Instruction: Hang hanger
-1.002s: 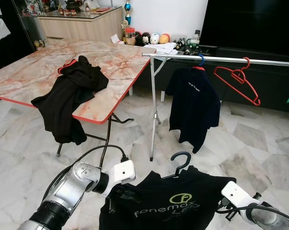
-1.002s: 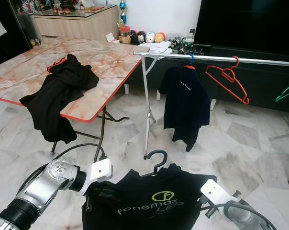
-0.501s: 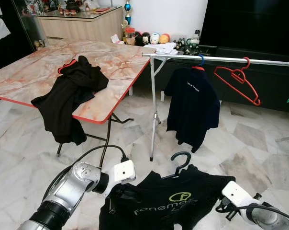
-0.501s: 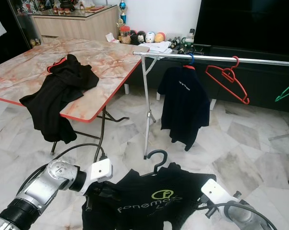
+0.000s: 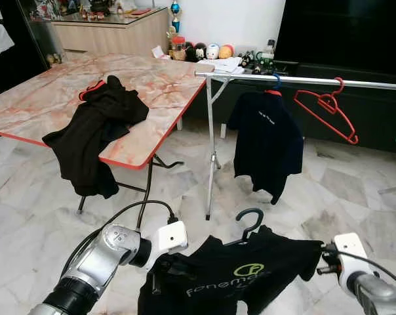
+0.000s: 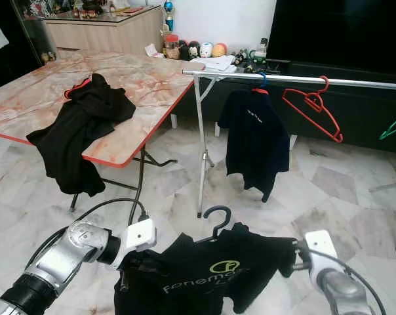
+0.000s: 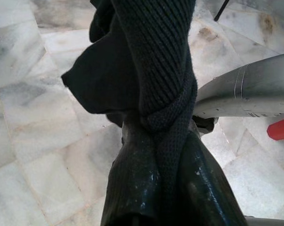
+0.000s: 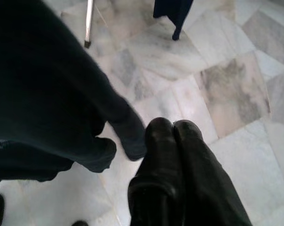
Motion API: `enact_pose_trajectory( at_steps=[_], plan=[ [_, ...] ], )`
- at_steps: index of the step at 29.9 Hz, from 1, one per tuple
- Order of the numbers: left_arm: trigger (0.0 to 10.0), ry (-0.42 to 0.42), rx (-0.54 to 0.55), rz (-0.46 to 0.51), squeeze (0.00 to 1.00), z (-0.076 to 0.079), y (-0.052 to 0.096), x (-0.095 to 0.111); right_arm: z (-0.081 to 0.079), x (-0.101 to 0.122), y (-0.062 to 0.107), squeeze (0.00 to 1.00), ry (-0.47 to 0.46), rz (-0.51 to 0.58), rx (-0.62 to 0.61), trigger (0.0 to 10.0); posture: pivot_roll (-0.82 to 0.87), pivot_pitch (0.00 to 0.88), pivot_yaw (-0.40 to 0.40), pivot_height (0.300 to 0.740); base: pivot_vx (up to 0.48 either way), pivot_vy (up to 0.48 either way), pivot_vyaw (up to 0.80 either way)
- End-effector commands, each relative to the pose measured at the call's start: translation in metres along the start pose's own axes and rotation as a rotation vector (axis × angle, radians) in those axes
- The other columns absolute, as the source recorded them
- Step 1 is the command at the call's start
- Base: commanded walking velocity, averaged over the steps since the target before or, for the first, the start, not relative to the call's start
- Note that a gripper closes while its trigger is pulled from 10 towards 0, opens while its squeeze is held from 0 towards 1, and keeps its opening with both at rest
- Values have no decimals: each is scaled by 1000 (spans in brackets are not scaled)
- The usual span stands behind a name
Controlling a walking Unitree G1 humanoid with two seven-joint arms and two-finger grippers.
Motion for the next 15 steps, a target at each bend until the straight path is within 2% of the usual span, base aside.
enact_pose_trajectory(
  at_steps=[1,2,3,4,5,13,15],
  plan=[
    [0,-17,-12,15,0,1,0,4,1,-2,2,1000,60,-17,14,10000,-79,20,44,740,0,0,0],
    [0,-17,-12,15,0,1,0,4,0,-4,2,1000,81,-27,20,10000,-79,20,44,740,0,0,0],
    [0,-16,-13,15,0,1,0,4,3,-9,4,1000,184,-59,13,10000,-78,20,44,740,0,0,0],
    [0,-16,-13,15,0,1,0,4,3,-9,4,1000,184,-59,13,10000,-78,20,44,740,0,0,0],
    [0,-15,-11,15,0,1,0,4,12,0,7,1000,359,-30,-8,10000,-77,20,44,740,0,0,0],
    [0,-13,-15,14,0,1,0,4,7,18,8,1000,397,53,51,10000,-80,21,44,740,0,0,0],
    [0,-13,-19,14,0,2,0,4,2,26,9,1000,387,101,99,10000,-80,21,44,740,0,0,0]
  ],
)
Point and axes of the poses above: a point about 5 cm out from each wrist's last joint towards the gripper, its own y axis pointing back from the gripper into the wrist, its own x axis along the axis of the wrist's last joint, z = x × y, the point moved 3 cm from there along -y, pointing out of the wrist towards the gripper, and after that the axes turned 2 degrees about y, right-handed, at the moved point
